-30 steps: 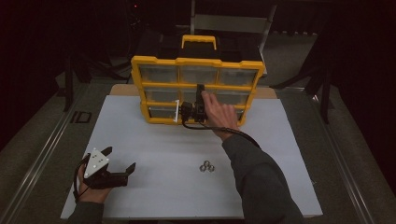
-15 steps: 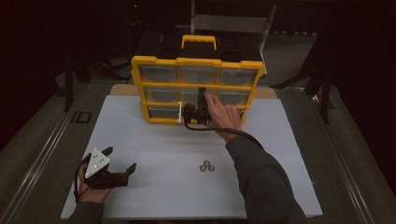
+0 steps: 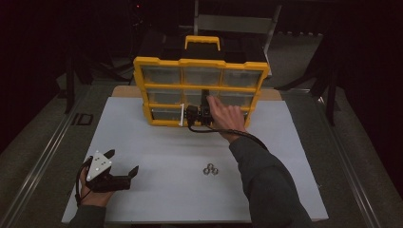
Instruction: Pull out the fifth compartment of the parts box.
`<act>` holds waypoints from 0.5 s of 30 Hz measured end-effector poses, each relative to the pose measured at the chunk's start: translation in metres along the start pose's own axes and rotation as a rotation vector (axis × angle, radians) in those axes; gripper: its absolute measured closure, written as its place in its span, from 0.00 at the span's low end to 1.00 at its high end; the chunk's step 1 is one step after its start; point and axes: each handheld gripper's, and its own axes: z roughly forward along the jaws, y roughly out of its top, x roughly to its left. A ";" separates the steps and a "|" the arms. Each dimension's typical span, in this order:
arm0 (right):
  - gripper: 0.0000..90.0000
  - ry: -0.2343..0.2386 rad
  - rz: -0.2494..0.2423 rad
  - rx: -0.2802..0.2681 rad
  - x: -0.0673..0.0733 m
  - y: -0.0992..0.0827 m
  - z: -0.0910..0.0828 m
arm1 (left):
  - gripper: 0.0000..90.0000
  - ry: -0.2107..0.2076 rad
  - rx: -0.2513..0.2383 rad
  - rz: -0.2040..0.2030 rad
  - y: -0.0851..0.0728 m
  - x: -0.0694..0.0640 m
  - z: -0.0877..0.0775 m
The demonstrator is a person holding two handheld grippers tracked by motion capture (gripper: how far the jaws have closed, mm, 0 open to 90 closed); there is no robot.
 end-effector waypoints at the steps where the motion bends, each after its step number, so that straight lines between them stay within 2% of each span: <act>1: 0.87 0.002 -0.001 -0.001 0.000 0.000 0.000 | 0.00 0.000 0.000 0.000 0.000 0.000 0.000; 15: 0.87 0.003 -0.012 -0.023 0.003 -0.001 -0.012 | 0.00 0.001 0.001 0.000 0.000 0.000 0.000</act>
